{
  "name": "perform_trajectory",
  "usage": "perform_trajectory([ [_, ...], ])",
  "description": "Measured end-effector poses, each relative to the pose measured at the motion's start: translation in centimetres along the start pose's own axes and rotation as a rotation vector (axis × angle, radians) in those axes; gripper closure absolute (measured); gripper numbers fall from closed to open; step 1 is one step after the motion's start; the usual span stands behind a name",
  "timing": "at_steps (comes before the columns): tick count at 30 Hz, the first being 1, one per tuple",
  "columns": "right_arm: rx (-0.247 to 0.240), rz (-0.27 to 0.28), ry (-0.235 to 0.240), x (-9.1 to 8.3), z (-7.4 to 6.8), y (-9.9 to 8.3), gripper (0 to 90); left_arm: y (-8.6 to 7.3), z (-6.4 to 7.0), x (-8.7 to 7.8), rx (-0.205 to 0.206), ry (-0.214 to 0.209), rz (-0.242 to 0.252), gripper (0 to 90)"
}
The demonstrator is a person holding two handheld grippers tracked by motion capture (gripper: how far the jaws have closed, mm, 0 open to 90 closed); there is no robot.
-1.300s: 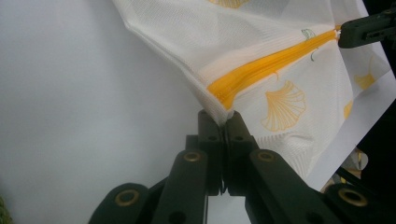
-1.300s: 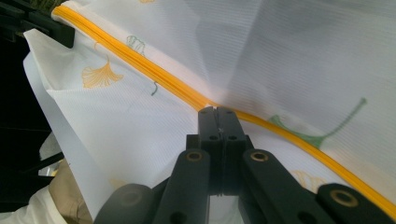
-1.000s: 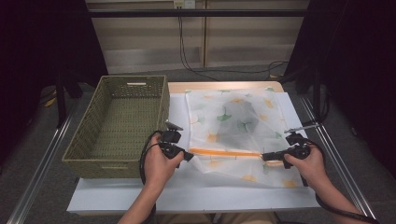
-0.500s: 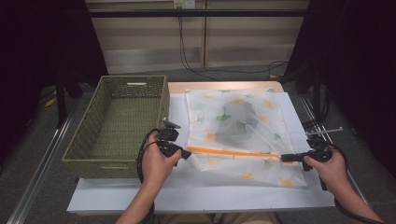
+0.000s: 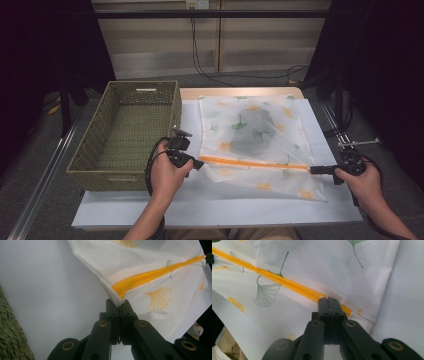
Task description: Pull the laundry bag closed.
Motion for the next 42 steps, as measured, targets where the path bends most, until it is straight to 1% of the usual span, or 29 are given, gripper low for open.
perform_trajectory([
  [3,-0.003,-0.004,-0.015,0.1,0.2,-0.1,90.0,0.1,-0.1,-0.2,-0.004,0.012,0.007,88.2],
  [4,0.006,-0.006,-0.012,0.1,0.3,-0.2,90.0,0.1,-0.1,-0.3,-0.010,0.005,0.013,88.3],
  [5,0.005,-0.001,-0.015,0.0,0.4,-0.2,90.0,0.1,-0.1,-0.4,-0.013,0.009,0.018,88.3],
  [7,0.015,0.004,-0.009,0.0,0.6,-0.3,90.0,0.1,-0.1,-0.5,-0.010,0.003,0.013,88.3],
  [8,0.019,0.003,-0.005,-0.1,0.7,-0.3,90.0,0.1,-0.1,-0.5,-0.011,0.007,0.016,88.3],
  [9,0.023,0.003,-0.002,-0.1,0.7,-0.3,90.0,0.1,0.0,-0.4,-0.020,0.003,0.019,88.3],
  [10,0.023,0.005,-0.003,-0.2,0.7,-0.3,90.0,0.1,0.0,-0.4,-0.020,0.000,0.014,88.3],
  [13,0.020,0.007,-0.005,-0.2,0.7,-0.2,90.0,0.1,-0.1,-0.5,-0.012,0.007,0.016,88.3],
  [14,0.020,0.006,-0.007,-0.2,0.7,-0.2,90.0,0.1,-0.1,-0.5,-0.011,0.006,0.015,88.2],
  [15,0.016,0.004,-0.023,-0.2,0.8,-0.2,90.0,0.1,-0.1,-0.5,-0.023,0.006,0.023,88.3],
  [16,0.013,0.005,-0.028,-0.2,0.9,-0.2,90.0,0.1,-0.2,-0.7,-0.012,0.007,0.015,88.3],
  [17,0.019,0.005,-0.019,-0.3,1.0,-0.2,90.0,0.1,-0.3,-0.8,-0.007,0.007,0.012,88.3],
  [19,0.033,0.010,-0.006,-0.4,1.0,-0.2,90.0,0.0,-0.3,-0.7,-0.014,0.004,0.011,88.3],
  [21,0.031,0.014,-0.001,-0.5,1.0,-0.3,90.0,0.0,-0.4,-0.8,-0.007,0.009,0.005,88.2],
  [22,0.032,0.013,0.002,-0.5,1.0,-0.3,90.0,0.0,-0.3,-0.7,-0.020,0.002,0.018,88.2],
  [23,0.031,0.012,0.001,-0.6,1.0,-0.3,90.0,0.0,-0.3,-0.7,-0.023,0.001,0.020,88.2],
  [25,0.033,0.013,0.001,-0.6,1.0,-0.3,90.0,0.0,-0.4,-0.8,-0.011,0.004,0.007,88.2],
  [26,0.026,0.015,-0.001,-0.7,1.0,-0.3,90.0,0.0,-0.3,-0.7,-0.024,0.002,0.020,88.3],
  [29,0.014,0.010,-0.023,-0.7,1.0,-0.2,90.0,0.0,-0.4,-0.8,-0.019,0.004,0.013,88.3],
  [32,0.020,0.012,-0.013,-0.8,1.0,-0.1,90.0,0.0,-0.3,-0.9,-0.022,0.002,0.013,88.3],
  [34,0.020,0.011,-0.018,-0.8,1.0,-0.2,90.0,0.0,-0.4,-0.9,-0.024,0.006,0.013,88.3],
  [35,0.016,0.011,-0.030,-0.8,1.1,-0.2,90.0,0.0,-0.4,-0.9,-0.021,0.006,0.013,88.3],
  [36,0.012,0.011,-0.037,-0.8,1.2,-0.2,90.0,0.0,-0.4,-1.0,-0.026,0.009,0.017,88.3],
  [37,0.018,0.010,-0.033,-0.9,1.2,-0.2,90.0,0.0,-0.4,-1.0,-0.025,0.013,0.021,88.3],
  [38,0.017,0.012,-0.039,-0.9,1.4,-0.2,90.0,0.0,-0.4,-1.0,-0.025,0.008,0.020,88.3],
  [40,0.027,0.012,-0.029,-1.0,1.4,-0.3,90.0,0.0,-0.4,-1.0,-0.025,0.011,0.020,88.3],
  [42,0.021,0.011,-0.033,-1.0,1.5,-0.4,90.0,0.0,-0.4,-1.0,-0.031,0.013,0.021,88.3],
])
Point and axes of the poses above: each handheld gripper's, and its own axes: x roughly forward along the jaws, y roughly out of its top, z roughly to its right, the point moved 8 cm from there along x, roughly forward along the jaws, and after that the axes turned 12 degrees about -y, right-handed, at the moved point
